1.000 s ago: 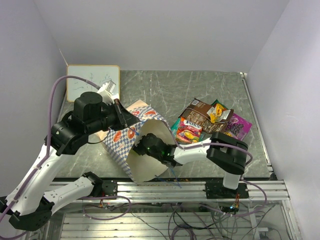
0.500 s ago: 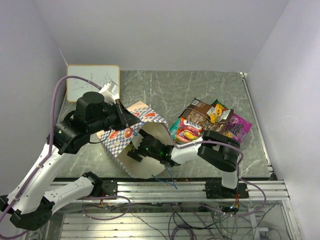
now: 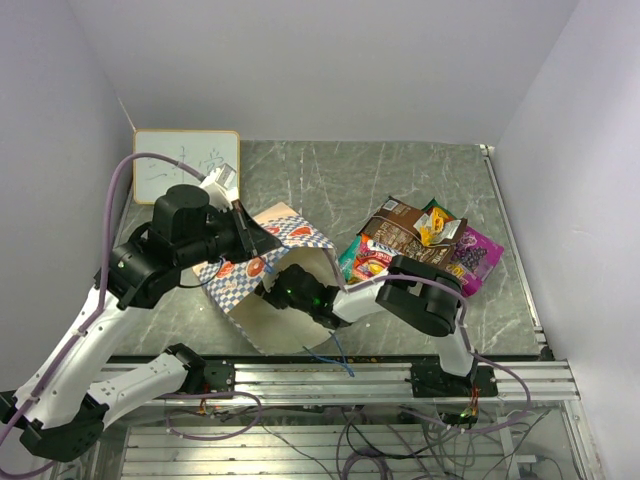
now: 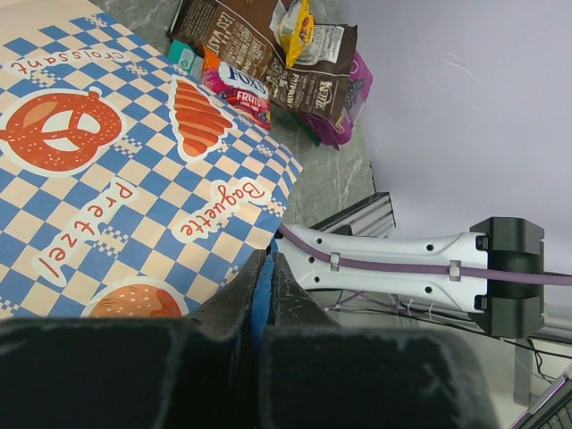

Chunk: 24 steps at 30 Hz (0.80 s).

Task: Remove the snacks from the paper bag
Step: Take out the snack from the paper bag.

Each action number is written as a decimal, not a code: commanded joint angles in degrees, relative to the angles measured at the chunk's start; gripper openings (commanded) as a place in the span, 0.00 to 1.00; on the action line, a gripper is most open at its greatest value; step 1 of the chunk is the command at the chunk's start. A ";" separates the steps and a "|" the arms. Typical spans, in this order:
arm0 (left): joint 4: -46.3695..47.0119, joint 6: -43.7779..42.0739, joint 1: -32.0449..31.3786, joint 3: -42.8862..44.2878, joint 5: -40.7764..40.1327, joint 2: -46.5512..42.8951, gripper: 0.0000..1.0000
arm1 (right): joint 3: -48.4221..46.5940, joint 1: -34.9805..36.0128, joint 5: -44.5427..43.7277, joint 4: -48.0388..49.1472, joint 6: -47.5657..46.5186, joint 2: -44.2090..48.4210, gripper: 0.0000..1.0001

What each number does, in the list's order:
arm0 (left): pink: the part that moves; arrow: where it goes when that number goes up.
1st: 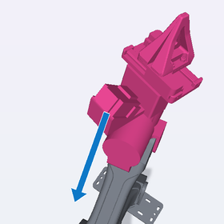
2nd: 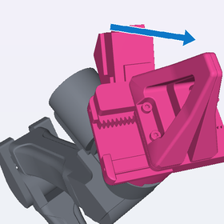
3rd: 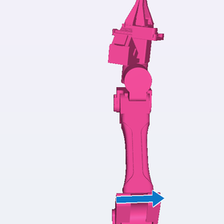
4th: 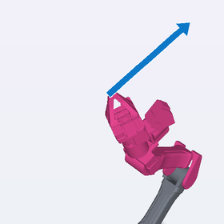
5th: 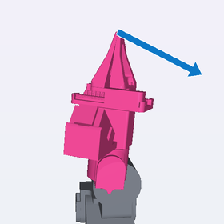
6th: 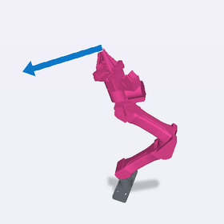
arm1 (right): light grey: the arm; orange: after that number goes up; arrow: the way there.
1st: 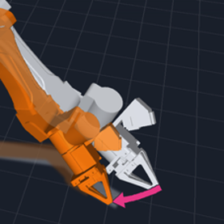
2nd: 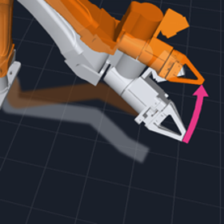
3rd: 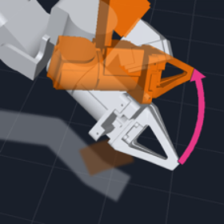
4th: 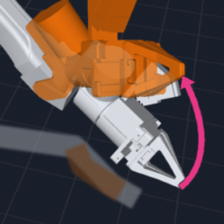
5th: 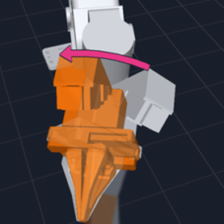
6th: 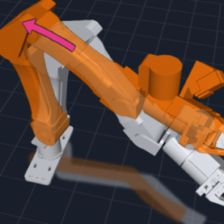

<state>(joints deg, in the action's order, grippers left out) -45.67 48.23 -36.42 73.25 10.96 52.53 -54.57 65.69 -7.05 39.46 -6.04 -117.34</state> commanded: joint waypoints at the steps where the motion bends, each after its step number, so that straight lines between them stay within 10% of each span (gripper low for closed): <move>1: -0.94 -0.50 0.31 0.68 -1.18 -1.16 0.07 | 2.50 -0.26 -0.64 -1.90 0.62 0.58 0.30; 15: 0.61 1.58 0.26 0.69 -2.30 -1.30 0.07 | 7.73 0.58 5.18 -9.10 -7.24 18.12 0.02; 24: 0.72 -1.01 0.28 5.94 -2.74 2.96 0.07 | 10.24 0.68 5.33 -32.15 -6.57 37.76 0.00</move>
<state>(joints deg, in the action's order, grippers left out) -45.82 49.25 -36.42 75.90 9.41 54.08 -43.62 66.39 -1.52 19.86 -12.03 -87.11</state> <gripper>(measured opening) 0.072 0.017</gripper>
